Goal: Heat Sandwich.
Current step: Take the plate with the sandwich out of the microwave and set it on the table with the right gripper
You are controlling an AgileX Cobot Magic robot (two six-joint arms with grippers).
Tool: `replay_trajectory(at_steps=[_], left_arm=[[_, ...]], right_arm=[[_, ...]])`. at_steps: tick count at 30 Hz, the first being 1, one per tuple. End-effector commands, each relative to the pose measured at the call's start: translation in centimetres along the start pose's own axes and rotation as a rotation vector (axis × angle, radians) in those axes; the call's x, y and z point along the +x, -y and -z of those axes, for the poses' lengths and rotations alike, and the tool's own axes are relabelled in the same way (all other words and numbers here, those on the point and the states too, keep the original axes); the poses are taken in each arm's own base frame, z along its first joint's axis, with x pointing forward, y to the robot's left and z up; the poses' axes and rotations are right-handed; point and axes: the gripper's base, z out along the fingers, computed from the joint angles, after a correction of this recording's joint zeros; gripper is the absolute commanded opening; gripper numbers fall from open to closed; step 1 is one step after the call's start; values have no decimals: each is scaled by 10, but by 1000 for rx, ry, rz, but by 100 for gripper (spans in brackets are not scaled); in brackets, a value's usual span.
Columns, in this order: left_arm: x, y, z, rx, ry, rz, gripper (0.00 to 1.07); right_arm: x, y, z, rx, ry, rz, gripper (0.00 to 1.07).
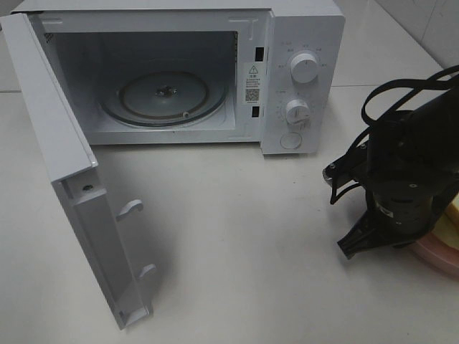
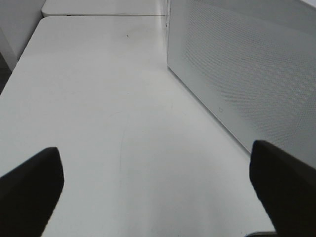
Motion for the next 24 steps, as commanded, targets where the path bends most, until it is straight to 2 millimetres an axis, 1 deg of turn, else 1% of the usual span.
replay_trajectory(at_steps=[1,7,13,15,16,17,18,19,20,21,23,24], left_arm=[[2,0,2,4,23,-1,97],[2,0,2,4,23,-1,97],[2,0,2,4,23,-1,97],[2,0,2,4,23,-1,97],[2,0,2,4,23,-1,97],[2,0,2,4,23,-1,97],[2,0,2,4,23,-1,97],[2,0,2,4,23,-1,97],[2,0,2,4,23,-1,97],[2,0,2,4,23,-1,97],[2,0,2,4,23,-1,97],[2,0,2,4,23,-1,97]], right_arm=[[-1,1,-3,25,6,5,1],[-1,0,-4,24,4,7,3],[-1,0,-4,21,3,4,10],[-1,0,-4,23,2,4,14],[-1,0,-4,21,-1,1,19],[-1,0,-4,21,-1,1,19],[-1,0,-4,21,-1,0,22],[-1,0,-4,21,-1,0,26],[-1,0,-4,19,-3,-3,33],[-1,0,-4,19,-3,-3,33],[0,0,-2,12,-6,-14,39],[-1,1,1,-2,-5,-27,43]])
